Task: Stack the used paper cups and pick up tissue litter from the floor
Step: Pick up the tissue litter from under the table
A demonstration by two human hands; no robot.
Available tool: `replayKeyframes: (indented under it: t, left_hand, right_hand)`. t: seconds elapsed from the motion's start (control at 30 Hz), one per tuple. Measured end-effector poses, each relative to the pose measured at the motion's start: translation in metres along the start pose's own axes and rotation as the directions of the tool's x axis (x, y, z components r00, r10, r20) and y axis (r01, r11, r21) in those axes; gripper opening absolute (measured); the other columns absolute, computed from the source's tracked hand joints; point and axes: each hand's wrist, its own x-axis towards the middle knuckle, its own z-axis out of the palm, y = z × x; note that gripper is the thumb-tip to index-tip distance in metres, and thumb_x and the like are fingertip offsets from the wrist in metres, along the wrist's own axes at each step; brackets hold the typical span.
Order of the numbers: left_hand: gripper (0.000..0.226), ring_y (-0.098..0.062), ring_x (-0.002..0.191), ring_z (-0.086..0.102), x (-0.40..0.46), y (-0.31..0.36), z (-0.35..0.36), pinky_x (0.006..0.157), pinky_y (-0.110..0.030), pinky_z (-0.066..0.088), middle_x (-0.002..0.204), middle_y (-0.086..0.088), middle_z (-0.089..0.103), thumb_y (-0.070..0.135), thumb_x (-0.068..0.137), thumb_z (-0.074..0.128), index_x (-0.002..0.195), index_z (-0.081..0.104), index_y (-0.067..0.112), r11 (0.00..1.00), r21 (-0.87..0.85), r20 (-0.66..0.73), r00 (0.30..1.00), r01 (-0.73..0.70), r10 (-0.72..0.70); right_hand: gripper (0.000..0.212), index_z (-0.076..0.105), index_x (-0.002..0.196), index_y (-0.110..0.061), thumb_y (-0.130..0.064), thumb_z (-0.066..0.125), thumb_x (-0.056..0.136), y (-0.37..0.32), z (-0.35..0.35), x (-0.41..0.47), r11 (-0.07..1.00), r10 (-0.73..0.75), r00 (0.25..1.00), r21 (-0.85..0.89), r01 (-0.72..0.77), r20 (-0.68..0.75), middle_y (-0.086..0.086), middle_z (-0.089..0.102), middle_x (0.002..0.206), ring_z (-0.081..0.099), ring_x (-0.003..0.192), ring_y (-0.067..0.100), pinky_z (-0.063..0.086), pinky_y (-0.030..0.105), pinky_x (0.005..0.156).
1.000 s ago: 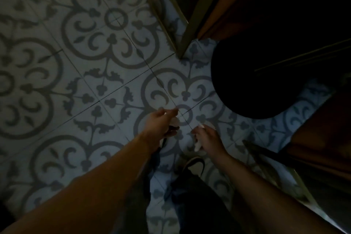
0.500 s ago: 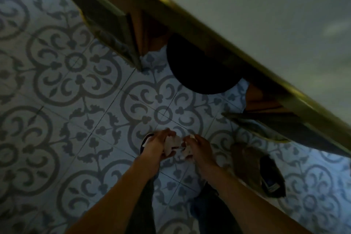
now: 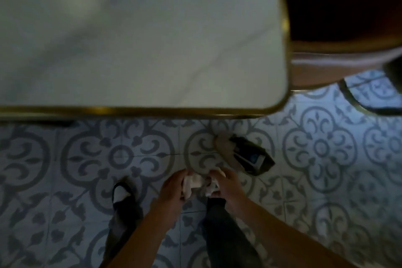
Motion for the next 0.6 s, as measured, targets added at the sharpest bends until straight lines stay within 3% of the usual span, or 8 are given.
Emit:
replayKeyframes:
  t: [0.1, 0.2, 0.27, 0.37, 0.43, 0.53, 0.6]
  left_hand:
    - [0.03, -0.032, 0.102, 0.061, 0.008, -0.007, 0.061, 0.086, -0.046, 0.053, 0.117, -0.018, 0.062, 0.021, 0.088, 0.062, 0.114, 0.064, 0.006, 0.989, -0.009, -0.004, 0.989, 0.151, -0.151]
    - [0.036, -0.039, 0.117, 0.054, 0.011, -0.016, 0.109, 0.088, -0.045, 0.049, 0.128, -0.022, 0.058, 0.02, 0.089, 0.061, 0.12, 0.061, 0.002, 0.979, 0.065, -0.005, 0.981, 0.193, -0.193]
    - [0.036, -0.036, 0.114, 0.057, 0.017, -0.026, 0.139, 0.082, -0.042, 0.053, 0.125, -0.019, 0.06, 0.022, 0.088, 0.063, 0.119, 0.062, 0.004, 0.972, 0.121, -0.009, 0.979, 0.203, -0.203]
    - [0.021, -0.03, 0.1, 0.06, 0.031, -0.04, 0.177, 0.069, -0.038, 0.052, 0.112, -0.015, 0.063, 0.023, 0.09, 0.06, 0.105, 0.066, 0.009, 0.961, 0.181, -0.029, 0.978, 0.21, -0.208]
    - [0.015, -0.027, 0.093, 0.06, 0.045, -0.05, 0.203, 0.065, -0.036, 0.05, 0.105, -0.014, 0.063, 0.023, 0.093, 0.056, 0.095, 0.065, 0.011, 0.953, 0.214, -0.021, 0.976, 0.214, -0.215]
    - [0.018, -0.028, 0.096, 0.061, 0.066, -0.065, 0.236, 0.069, -0.035, 0.052, 0.107, -0.014, 0.064, 0.02, 0.094, 0.054, 0.103, 0.064, 0.009, 0.951, 0.236, 0.019, 0.978, 0.199, -0.209]
    - [0.019, -0.028, 0.095, 0.061, 0.082, -0.075, 0.258, 0.076, -0.036, 0.054, 0.106, -0.016, 0.064, 0.018, 0.095, 0.051, 0.105, 0.063, 0.006, 0.952, 0.235, 0.038, 0.977, 0.194, -0.208]
  right_hand:
    - [0.02, 0.064, 0.108, -0.016, -0.027, 0.061, 0.091, 0.005, -0.059, 0.013, 0.993, 0.047, 0.994, 0.112, -0.037, -0.094, 0.009, 0.069, 0.094, 0.07, 0.078, 0.023, 0.058, 0.031, 0.054]
    - [0.016, 0.065, 0.1, -0.012, -0.026, 0.058, 0.094, 0.015, -0.11, 0.025, 0.972, 0.067, 0.983, 0.232, -0.026, -0.169, 0.009, 0.068, 0.086, 0.069, 0.066, 0.019, 0.055, 0.026, 0.046]
    - [0.017, 0.064, 0.099, -0.007, -0.021, 0.057, 0.094, 0.026, -0.141, 0.035, 0.947, 0.093, 0.975, 0.32, -0.024, -0.201, 0.015, 0.067, 0.087, 0.068, 0.067, 0.021, 0.058, 0.03, 0.048]
    - [0.021, 0.064, 0.102, -0.002, -0.019, 0.057, 0.093, 0.045, -0.174, 0.052, 0.911, 0.124, 0.97, 0.412, -0.028, -0.209, 0.018, 0.065, 0.091, 0.067, 0.081, 0.03, 0.062, 0.048, 0.069]
    - [0.02, 0.065, 0.1, -0.004, -0.02, 0.057, 0.092, 0.059, -0.192, 0.067, 0.878, 0.142, 0.967, 0.478, -0.025, -0.211, 0.018, 0.066, 0.094, 0.067, 0.084, 0.031, 0.062, 0.047, 0.071]
    - [0.012, 0.067, 0.089, -0.014, -0.021, 0.059, 0.091, 0.075, -0.212, 0.089, 0.826, 0.16, 0.966, 0.563, -0.018, -0.203, 0.012, 0.065, 0.091, 0.067, 0.084, 0.029, 0.061, 0.048, 0.075]
    - [0.011, 0.067, 0.085, -0.018, -0.021, 0.058, 0.091, 0.082, -0.223, 0.106, 0.8, 0.155, 0.968, 0.6, -0.007, -0.196, 0.01, 0.064, 0.089, 0.066, 0.081, 0.025, 0.062, 0.04, 0.066]
